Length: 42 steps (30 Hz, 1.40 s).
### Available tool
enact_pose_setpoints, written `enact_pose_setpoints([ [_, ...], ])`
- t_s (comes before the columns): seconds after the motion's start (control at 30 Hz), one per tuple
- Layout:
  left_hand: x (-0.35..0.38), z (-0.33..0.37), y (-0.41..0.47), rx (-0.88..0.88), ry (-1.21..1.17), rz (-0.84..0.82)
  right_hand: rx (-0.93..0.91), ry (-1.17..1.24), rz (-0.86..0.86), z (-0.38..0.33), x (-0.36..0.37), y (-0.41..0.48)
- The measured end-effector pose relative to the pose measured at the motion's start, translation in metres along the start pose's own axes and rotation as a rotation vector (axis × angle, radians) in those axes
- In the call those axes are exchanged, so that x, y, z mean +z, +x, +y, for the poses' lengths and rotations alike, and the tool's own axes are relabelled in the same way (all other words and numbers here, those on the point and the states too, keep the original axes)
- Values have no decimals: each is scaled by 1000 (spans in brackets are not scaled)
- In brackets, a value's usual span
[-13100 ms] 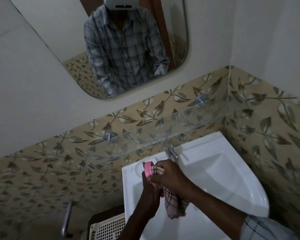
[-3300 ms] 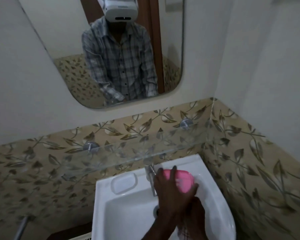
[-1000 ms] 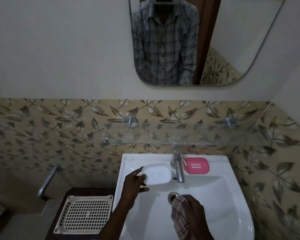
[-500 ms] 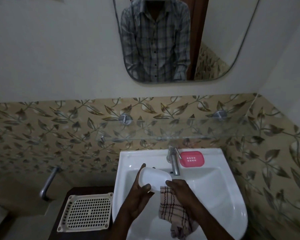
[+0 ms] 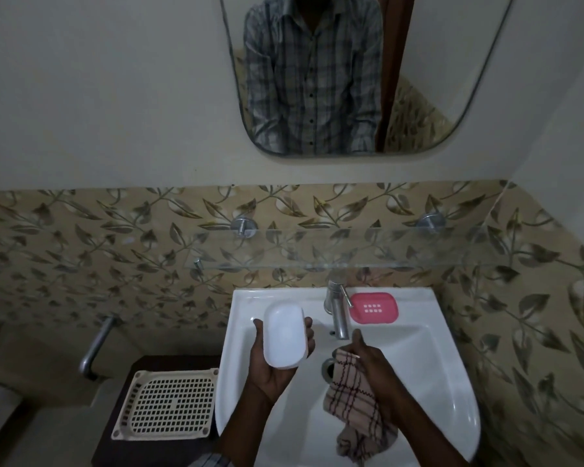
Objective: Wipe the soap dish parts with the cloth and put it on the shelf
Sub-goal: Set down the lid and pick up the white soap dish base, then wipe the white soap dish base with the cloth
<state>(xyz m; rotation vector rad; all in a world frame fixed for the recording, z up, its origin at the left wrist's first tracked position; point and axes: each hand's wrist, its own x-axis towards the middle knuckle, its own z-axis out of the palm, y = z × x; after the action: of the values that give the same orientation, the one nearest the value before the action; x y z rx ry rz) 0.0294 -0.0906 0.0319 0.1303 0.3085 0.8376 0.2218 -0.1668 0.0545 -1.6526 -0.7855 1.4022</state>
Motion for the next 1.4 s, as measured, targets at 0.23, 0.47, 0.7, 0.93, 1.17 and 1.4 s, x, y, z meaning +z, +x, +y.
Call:
enact_pose_setpoints([
  [0.23, -9, -1, 2, -40, 197, 70, 44, 51, -12, 12, -18, 2],
  [0.47, -4, 5, 11, -58, 245, 235, 5, 235, 181, 23, -26, 13],
  [0.7, 12, 7, 12, -29, 348, 255, -82, 151, 304, 14, -27, 24],
  [0.93, 47, 22, 11, 170, 1545, 134, -174, -7, 250, 23, -44, 27],
  [1.17, 68, 34, 15, 103, 1813, 52, -193, -13, 247, 20, -60, 25],
  [1.4, 78, 39, 18, 142, 1811, -11, -264, -186, 269, 13, -71, 20],
])
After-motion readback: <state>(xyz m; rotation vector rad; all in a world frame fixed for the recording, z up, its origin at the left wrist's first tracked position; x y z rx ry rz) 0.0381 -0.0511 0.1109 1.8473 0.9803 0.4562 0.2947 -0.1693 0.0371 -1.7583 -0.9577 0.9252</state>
